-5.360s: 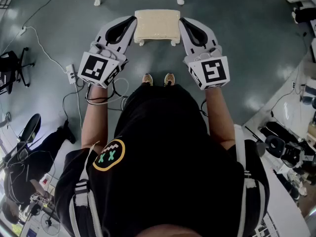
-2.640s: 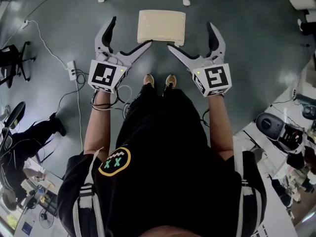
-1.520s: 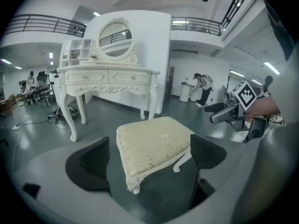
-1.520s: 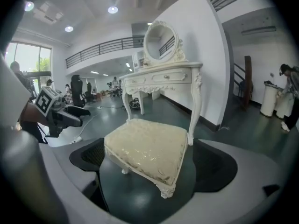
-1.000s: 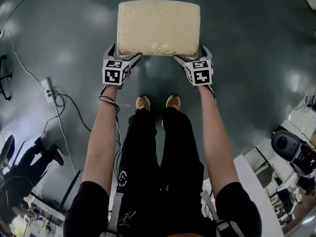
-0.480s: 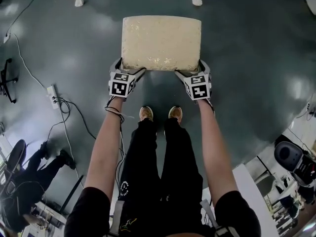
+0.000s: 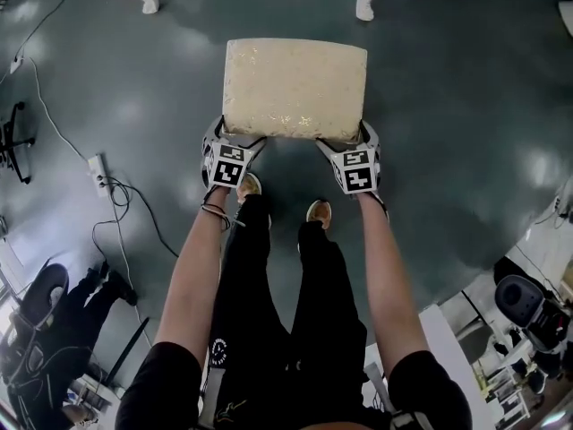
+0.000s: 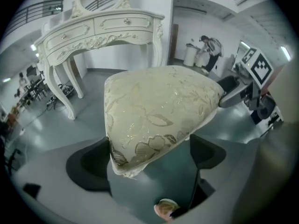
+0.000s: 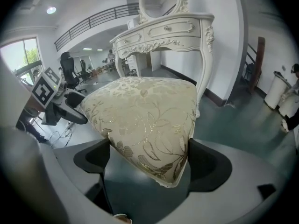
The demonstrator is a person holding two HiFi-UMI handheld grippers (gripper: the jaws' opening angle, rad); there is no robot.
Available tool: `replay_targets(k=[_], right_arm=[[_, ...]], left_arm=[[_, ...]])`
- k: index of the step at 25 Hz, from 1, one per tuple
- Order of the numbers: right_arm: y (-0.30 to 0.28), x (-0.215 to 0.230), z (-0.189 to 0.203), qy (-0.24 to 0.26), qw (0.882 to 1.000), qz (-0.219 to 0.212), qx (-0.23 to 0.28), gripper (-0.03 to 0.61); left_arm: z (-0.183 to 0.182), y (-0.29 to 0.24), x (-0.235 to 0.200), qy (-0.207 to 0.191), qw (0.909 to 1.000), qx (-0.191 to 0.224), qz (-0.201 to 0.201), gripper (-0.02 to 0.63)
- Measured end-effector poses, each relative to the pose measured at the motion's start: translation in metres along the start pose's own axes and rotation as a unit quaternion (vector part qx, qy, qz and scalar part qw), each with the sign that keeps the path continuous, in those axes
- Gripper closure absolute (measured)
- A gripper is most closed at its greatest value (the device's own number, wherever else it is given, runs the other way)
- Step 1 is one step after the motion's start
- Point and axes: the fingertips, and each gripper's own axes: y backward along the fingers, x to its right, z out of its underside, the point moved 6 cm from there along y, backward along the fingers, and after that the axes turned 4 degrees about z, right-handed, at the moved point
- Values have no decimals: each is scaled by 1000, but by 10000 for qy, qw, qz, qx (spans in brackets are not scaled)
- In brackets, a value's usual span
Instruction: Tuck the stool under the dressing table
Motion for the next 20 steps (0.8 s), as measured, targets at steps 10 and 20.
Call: replay_targets(k=[10, 20], right_arm=[[-57, -86, -63, 30, 10000, -25, -74, 52], [-65, -111, -82, -49, 9999, -53, -78, 51]], left_arm=[[21, 33, -114, 341, 9994, 54, 20, 86], [24, 45, -141, 467, 9988, -174, 1, 86]])
